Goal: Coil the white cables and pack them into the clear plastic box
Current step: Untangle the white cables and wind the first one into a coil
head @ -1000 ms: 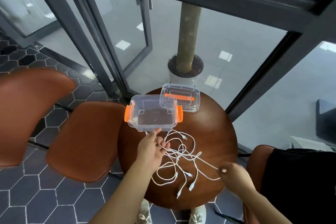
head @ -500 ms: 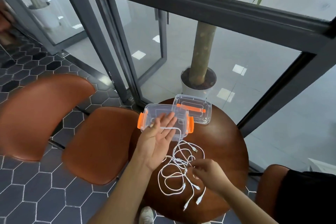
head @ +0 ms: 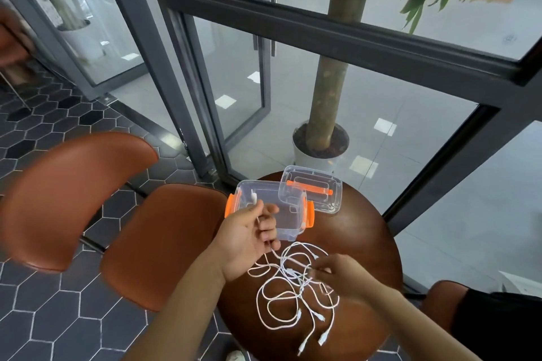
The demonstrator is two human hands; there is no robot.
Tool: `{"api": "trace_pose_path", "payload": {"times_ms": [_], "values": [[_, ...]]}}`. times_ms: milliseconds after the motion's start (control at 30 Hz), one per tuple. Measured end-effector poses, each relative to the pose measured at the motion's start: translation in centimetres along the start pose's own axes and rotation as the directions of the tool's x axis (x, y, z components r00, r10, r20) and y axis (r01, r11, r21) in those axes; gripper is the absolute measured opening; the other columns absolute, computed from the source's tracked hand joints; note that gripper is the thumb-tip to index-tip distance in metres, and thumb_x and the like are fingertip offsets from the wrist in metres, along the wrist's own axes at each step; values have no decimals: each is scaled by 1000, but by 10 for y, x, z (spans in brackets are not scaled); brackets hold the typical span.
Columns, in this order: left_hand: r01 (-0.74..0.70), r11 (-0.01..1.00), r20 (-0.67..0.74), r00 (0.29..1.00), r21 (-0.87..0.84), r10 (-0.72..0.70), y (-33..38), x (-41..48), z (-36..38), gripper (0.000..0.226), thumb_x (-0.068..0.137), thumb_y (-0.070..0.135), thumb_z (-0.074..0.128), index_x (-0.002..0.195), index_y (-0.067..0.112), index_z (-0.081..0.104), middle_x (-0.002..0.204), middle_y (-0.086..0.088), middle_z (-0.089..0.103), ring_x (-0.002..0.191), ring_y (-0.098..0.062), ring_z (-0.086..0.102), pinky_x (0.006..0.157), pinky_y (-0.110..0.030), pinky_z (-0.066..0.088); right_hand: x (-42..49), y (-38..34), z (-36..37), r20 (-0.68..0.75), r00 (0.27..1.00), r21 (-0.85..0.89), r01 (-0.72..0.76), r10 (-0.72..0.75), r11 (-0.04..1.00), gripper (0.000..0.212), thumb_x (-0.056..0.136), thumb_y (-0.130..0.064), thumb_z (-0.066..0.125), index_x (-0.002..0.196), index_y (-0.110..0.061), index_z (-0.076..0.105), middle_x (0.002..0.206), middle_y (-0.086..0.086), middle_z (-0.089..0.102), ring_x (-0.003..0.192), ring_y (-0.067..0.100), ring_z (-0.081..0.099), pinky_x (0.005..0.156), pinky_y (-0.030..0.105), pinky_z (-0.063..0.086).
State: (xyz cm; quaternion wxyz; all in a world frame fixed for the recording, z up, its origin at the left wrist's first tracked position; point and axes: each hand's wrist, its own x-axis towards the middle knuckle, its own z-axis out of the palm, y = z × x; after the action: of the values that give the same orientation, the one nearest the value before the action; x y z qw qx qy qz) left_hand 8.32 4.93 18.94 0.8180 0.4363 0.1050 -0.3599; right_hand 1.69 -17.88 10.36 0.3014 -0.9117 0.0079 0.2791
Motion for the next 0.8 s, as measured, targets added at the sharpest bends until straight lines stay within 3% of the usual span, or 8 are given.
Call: {"api": "trace_pose_path", "payload": {"times_ms": [100,200,300,400,533,633,700,800], "values": [[34,969,92,994,246,-58,1,-6,-2,47,100,39,41,107,-1,64,69,-14,58,57,-23,54,59,-36,49,8,-10,-25,-76,997,13,-13,14,1000,19,94,-40,65,95,-26,78,82,-12,72,76,9,67,75,30,53],[113,915,126,977,387,-174,0,-8,-1,56,105,41,33,121,-5,61,102,-32,70,93,-42,71,84,-48,57,14,-33,-52,-228,974,176,44,-2,983,20,90,-34,71,73,-24,74,56,-14,64,52,4,59,64,33,56],[148,897,47,982,417,-184,-3,-2,0,53,106,40,32,129,0,59,117,-27,70,113,-38,68,99,-50,52,9,-60,-73,-275,961,385,85,26,919,28,92,-21,71,66,-13,66,45,-9,53,42,9,51,57,32,50],[175,891,-37,984,419,-176,-14,8,-3,50,106,41,34,128,4,60,117,-19,72,114,-30,68,104,-46,50,3,-82,-78,-299,954,381,149,-31,912,28,92,-20,68,67,-10,63,48,-7,54,42,11,52,56,34,49],[191,947,-114,979,258,-167,-38,25,-6,34,105,32,43,107,6,65,111,-10,66,112,-24,60,98,-37,47,-10,-100,-57,-279,958,310,160,-71,937,32,97,-29,59,67,-16,60,59,0,61,54,15,54,66,43,52],[148,986,-153,975,-72,-158,-52,28,-7,39,104,34,42,111,4,65,99,-9,67,93,-20,63,89,-35,51,-20,-100,-33,-233,971,291,128,-60,948,25,99,-30,53,75,-27,60,69,-1,67,69,23,68,74,46,58],[121,972,-188,969,-201,-159,-58,29,-10,45,105,34,40,124,-1,61,108,-14,71,94,-24,65,85,-37,51,-25,-95,-14,-237,968,165,130,-89,978,17,100,-32,49,92,-27,64,80,0,73,80,26,70,76,44,56],[108,969,-201,967,-224,-154,-64,29,-11,47,106,35,38,134,3,57,137,-15,62,117,-26,61,99,-41,46,-31,-90,15,-294,943,12,163,-152,987,18,100,-33,48,106,-20,58,87,5,74,84,30,68,76,44,54]]}}
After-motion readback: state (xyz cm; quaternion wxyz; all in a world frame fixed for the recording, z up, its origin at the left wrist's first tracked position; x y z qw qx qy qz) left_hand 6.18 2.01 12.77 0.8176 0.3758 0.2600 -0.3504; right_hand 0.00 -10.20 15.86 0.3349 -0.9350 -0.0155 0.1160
